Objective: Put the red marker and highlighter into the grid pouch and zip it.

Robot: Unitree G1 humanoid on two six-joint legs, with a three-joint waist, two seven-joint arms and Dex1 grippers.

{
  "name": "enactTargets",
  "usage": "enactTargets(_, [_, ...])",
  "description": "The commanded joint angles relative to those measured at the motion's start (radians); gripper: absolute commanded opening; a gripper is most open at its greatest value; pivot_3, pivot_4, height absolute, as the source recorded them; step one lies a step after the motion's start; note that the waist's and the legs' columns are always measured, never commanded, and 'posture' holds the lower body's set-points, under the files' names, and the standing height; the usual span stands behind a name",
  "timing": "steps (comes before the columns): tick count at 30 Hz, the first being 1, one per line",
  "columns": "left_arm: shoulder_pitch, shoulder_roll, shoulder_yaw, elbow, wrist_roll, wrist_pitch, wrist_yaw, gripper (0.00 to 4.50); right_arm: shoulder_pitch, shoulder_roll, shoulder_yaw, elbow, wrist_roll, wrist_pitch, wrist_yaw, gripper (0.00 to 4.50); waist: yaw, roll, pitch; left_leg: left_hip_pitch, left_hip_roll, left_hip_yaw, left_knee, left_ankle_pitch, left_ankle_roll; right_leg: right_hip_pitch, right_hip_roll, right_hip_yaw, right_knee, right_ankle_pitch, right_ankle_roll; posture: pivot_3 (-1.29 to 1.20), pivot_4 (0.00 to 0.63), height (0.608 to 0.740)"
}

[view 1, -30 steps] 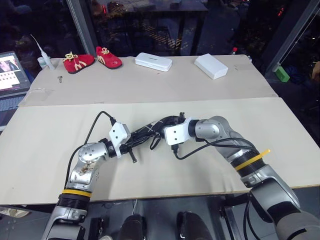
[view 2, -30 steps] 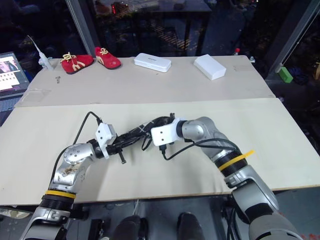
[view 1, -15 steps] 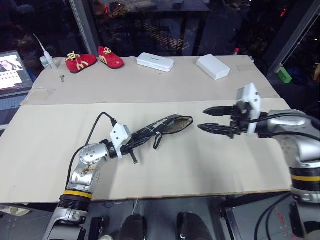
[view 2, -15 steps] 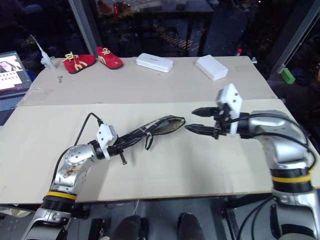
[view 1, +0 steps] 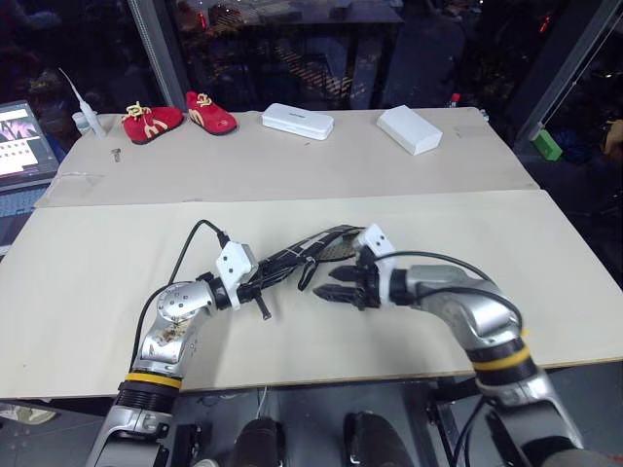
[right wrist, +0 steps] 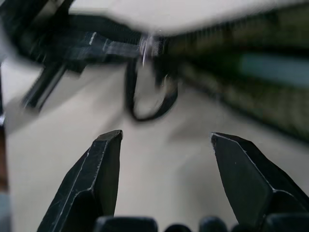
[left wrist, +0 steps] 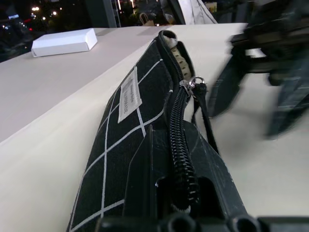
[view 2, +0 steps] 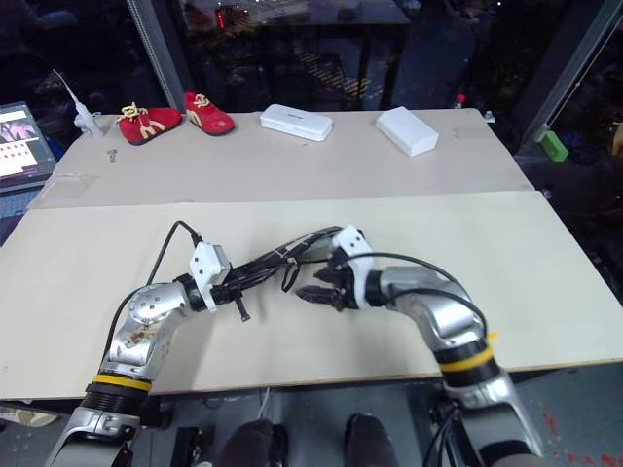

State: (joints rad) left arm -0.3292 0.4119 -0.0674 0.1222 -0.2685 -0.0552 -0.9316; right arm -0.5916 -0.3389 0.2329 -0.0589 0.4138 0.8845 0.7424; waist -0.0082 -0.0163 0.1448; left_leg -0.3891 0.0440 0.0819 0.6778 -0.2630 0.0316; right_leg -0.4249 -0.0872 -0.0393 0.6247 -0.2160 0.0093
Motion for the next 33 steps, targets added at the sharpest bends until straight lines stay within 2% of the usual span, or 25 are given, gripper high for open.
enactTargets(1, [-0.022, 0.000, 0.002, -0.018, -0.004, -0.008, -0.002, 0.00, -0.041, 0.019, -0.002, 0.022, -0.019, -0.034, -0.010, 3.25, 0.003, 0.000, 0.000, 0.000, 0.000, 0.000, 0.000, 0.000, 0.000, 0.000, 0.000, 0.000, 0.000, 0.000, 0.000, 0.00, 0.150, 0.740])
enactTargets(7, [-0.029, -0.002, -0.001, -0.009, -0.003, -0.013, -0.008, 0.00, -0.066, 0.032, -0.018, 0.040, -0.019, -0.041, -0.007, 3.25, -0.001, 0.000, 0.000, -0.001, 0.000, 0.000, 0.000, 0.000, 0.000, 0.000, -0.001, 0.000, -0.001, 0.000, 0.000, 0.00, 0.150, 0.740])
enactTargets(11, [-0.033, -0.001, 0.001, -0.005, -0.003, -0.016, -0.012, 0.00, -0.060, 0.010, -0.022, 0.043, -0.031, -0.047, -0.003, 2.32, -0.003, 0.000, 0.000, 0.000, 0.000, 0.000, 0.000, 0.000, 0.000, 0.000, -0.001, 0.000, 0.000, 0.000, 0.000, 0.00, 0.150, 0.740])
enactTargets(12, [-0.033, 0.000, 0.001, -0.004, -0.003, -0.016, -0.013, 0.00, -0.060, 0.008, -0.023, 0.049, -0.034, -0.052, -0.003, 1.80, -0.003, 0.000, 0.000, 0.000, 0.000, 0.000, 0.000, 0.000, 0.000, 0.000, -0.001, 0.000, 0.000, 0.000, 0.000, 0.00, 0.150, 0.740])
enactTargets(14, [-0.033, 0.000, 0.000, -0.004, -0.001, -0.017, -0.014, 0.00, -0.059, 0.006, -0.028, 0.063, -0.041, -0.060, -0.006, 1.28, -0.004, 0.000, 0.000, 0.000, 0.000, 0.000, 0.000, 0.000, 0.000, 0.000, -0.001, 0.000, 0.000, 0.000, 0.000, 0.00, 0.150, 0.740])
enactTargets(15, [-0.033, 0.000, 0.000, -0.004, -0.001, -0.016, -0.015, 0.00, -0.058, 0.007, -0.029, 0.067, -0.043, -0.062, -0.006, 0.71, -0.004, 0.000, 0.000, 0.000, 0.000, 0.000, 0.000, 0.000, 0.000, 0.000, -0.001, 0.000, 0.000, 0.000, 0.000, 0.00, 0.150, 0.740])
enactTargets(16, [-0.033, 0.000, 0.000, -0.004, -0.001, -0.016, -0.016, 0.00, -0.057, 0.007, -0.030, 0.068, -0.044, -0.061, -0.007, 0.39, -0.004, 0.000, 0.000, 0.000, 0.000, 0.000, 0.000, 0.000, 0.000, 0.000, -0.001, 0.000, 0.000, 0.000, 0.000, 0.00, 0.150, 0.740])
enactTargets(18, [-0.034, 0.001, 0.000, -0.003, 0.000, -0.016, -0.018, 0.00, -0.052, 0.002, -0.025, 0.067, -0.050, -0.064, -0.005, 0.05, -0.004, 0.000, 0.000, 0.000, 0.000, 0.000, 0.000, 0.000, 0.000, 0.000, -0.001, 0.000, 0.000, 0.000, 0.000, 0.00, 0.150, 0.740])
enactTargets(24, [-0.042, 0.006, 0.005, 0.008, 0.002, -0.019, -0.024, 0.00, -0.014, -0.056, -0.055, 0.008, -0.033, -0.028, 0.008, 0.05, -0.003, 0.000, 0.000, 0.000, 0.000, 0.000, 0.000, 0.000, 0.000, 0.000, -0.001, 0.000, 0.000, 0.000, 0.000, 0.00, 0.150, 0.740])
enactTargets(28, [-0.035, 0.006, 0.009, 0.002, 0.001, -0.019, -0.018, 0.00, 0.040, -0.182, -0.097, -0.032, -0.028, -0.044, 0.058, 0.05, 0.002, 0.000, 0.000, -0.001, 0.000, 0.000, 0.000, 0.000, 0.000, 0.000, -0.002, 0.000, -0.001, 0.000, 0.001, 0.00, 0.150, 0.740])
enactTargets(33, [-0.017, 0.006, 0.008, -0.007, 0.001, -0.021, -0.013, 0.00, 0.047, -0.331, -0.168, 0.092, -0.086, -0.114, 0.056, 0.05, 0.005, 0.000, 0.000, 0.000, -0.002, 0.001, 0.000, 0.000, 0.000, 0.000, -0.003, 0.000, -0.002, 0.000, 0.001, 0.00, 0.150, 0.740])
